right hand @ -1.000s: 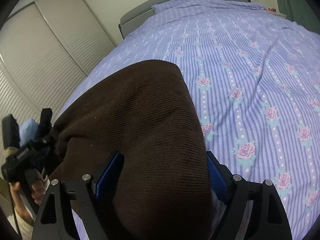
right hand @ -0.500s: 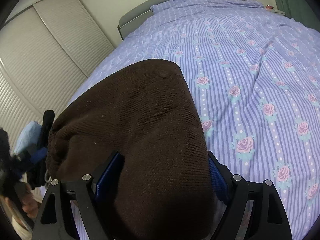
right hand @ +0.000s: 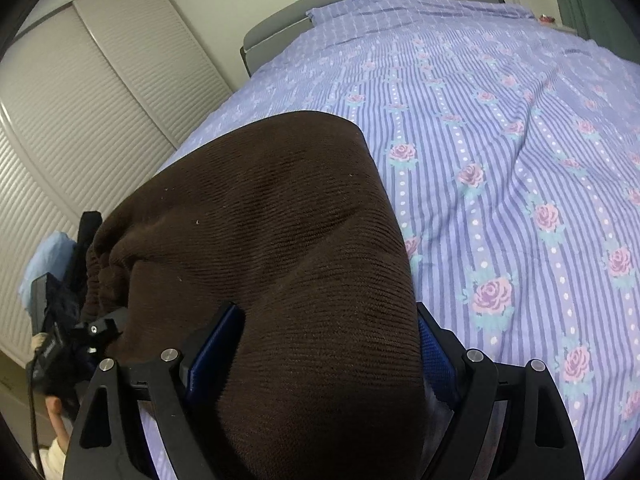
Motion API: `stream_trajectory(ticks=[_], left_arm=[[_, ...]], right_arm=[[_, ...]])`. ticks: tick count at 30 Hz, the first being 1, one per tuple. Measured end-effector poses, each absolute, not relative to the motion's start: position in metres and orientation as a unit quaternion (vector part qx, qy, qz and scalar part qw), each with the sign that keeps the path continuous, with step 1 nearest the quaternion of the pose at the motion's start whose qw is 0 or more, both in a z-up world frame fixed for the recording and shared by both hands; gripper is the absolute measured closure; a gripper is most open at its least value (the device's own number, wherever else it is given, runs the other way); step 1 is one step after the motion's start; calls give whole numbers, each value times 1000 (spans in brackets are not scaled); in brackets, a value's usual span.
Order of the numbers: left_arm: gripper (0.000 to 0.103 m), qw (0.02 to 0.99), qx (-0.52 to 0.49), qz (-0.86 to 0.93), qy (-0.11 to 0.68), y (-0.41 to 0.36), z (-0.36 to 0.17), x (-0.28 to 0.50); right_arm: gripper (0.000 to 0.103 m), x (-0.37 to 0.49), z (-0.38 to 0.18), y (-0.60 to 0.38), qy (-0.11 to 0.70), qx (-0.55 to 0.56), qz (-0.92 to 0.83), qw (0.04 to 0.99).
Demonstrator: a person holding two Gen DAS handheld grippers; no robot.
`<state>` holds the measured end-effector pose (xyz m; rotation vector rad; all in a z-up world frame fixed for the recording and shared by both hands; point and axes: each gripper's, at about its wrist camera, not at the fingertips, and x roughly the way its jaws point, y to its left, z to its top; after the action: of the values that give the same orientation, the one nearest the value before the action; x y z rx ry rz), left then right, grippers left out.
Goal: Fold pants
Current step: 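Grasp the folded pants with the right tool while the left tool holds the waistband, then lift the folded pants with both tools and carry them onto the clothes stack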
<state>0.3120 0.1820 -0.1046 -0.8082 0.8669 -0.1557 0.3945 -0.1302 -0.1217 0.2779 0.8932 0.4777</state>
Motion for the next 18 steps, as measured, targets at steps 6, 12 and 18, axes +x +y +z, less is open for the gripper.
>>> stream_trajectory(ticks=[6, 12, 18], left_arm=[[26, 817, -418, -71, 390, 177, -109, 306], [46, 810, -438, -61, 385, 182, -102, 290], [53, 851, -367, -62, 371, 166, -64, 266]], right_arm=[[19, 402, -130, -132, 432, 152, 238, 857], [40, 389, -112, -121, 416, 129, 239, 868], [58, 350, -67, -123, 369, 115, 258, 886]])
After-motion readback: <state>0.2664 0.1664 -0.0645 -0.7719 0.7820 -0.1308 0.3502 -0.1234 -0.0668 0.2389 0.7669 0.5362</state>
